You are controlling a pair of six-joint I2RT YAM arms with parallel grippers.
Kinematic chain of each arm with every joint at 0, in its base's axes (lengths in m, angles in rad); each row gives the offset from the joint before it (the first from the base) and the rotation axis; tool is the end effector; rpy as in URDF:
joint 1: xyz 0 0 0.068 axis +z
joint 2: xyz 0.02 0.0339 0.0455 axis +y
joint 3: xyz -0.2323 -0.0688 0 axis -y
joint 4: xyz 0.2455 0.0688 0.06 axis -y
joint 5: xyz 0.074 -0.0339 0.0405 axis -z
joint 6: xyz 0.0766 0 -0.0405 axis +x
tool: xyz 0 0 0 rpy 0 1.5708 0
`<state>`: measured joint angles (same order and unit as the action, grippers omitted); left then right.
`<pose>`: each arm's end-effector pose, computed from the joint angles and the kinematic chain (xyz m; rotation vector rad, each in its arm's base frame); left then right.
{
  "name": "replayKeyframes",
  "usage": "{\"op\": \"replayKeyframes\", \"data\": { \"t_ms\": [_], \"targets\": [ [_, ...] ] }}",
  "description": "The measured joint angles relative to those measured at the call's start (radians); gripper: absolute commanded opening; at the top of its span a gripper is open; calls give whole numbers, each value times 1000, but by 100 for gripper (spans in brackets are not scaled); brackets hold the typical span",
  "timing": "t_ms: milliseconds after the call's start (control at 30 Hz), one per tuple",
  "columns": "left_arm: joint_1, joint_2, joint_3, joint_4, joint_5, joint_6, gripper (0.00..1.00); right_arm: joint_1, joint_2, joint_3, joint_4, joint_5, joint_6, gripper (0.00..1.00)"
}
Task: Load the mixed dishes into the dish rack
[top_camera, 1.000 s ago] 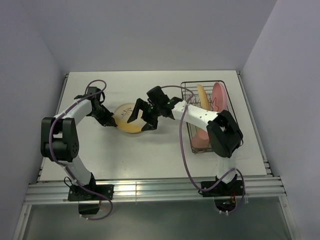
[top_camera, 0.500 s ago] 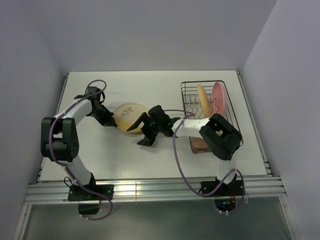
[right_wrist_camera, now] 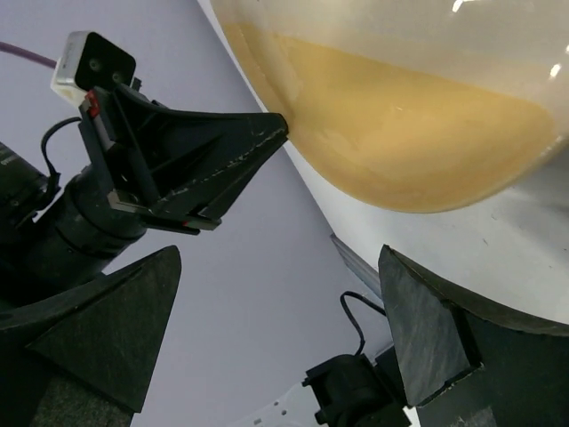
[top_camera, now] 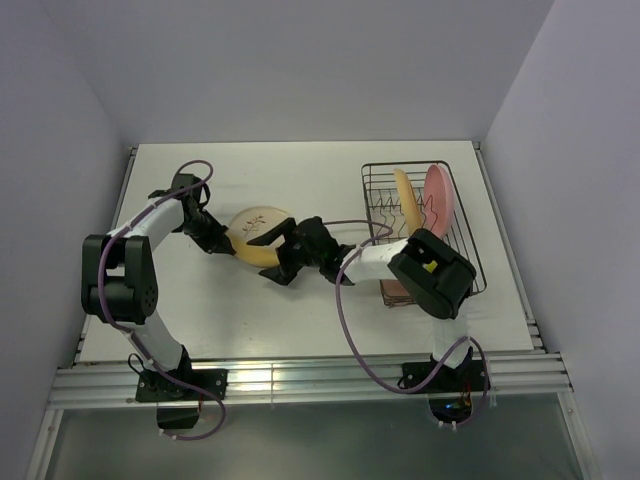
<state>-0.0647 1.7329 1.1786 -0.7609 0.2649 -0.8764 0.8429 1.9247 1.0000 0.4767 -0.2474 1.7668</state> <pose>0.3332 -0.0417 0.1214 -1.1327 2.7657 -0.5289 0.2720 0.3334 0.1073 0.9682 2.3967 1.6479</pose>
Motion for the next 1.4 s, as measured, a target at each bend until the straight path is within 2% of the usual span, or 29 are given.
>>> {"op": "replayKeyframes", "data": {
  "t_ms": [333, 767, 1067, 1167, 1267, 1300, 1333, 1367, 1400],
  "targets": [
    [6, 0, 0, -10, 10, 3, 0, 17, -7, -110, 51, 37, 21, 100],
    [9, -37, 10, -30, 35, 3, 0, 2, 70, -113, 191, 153, 51, 98],
    [9, -91, -32, -26, 45, 3, 0, -29, 129, -62, 228, 180, 41, 88],
    [10, -100, -68, -23, 47, 2, 0, -41, 161, -24, 233, 174, 29, 76],
    [14, -108, -96, -15, 50, 1, 0, -45, 188, -2, 229, 169, 8, 44],
    [16, -112, -101, -15, 51, 1, 0, -45, 197, 5, 218, 167, -1, 21],
    [16, -116, -105, -15, 52, 1, 0, -45, 205, 10, 209, 162, -14, 9],
    [17, -119, -106, -18, 50, 7, 5, -45, 209, 11, 241, 163, -34, 0],
    [22, -128, -103, -26, 69, 11, 11, -47, 207, 22, 255, 169, -99, 0]
  ]
}}
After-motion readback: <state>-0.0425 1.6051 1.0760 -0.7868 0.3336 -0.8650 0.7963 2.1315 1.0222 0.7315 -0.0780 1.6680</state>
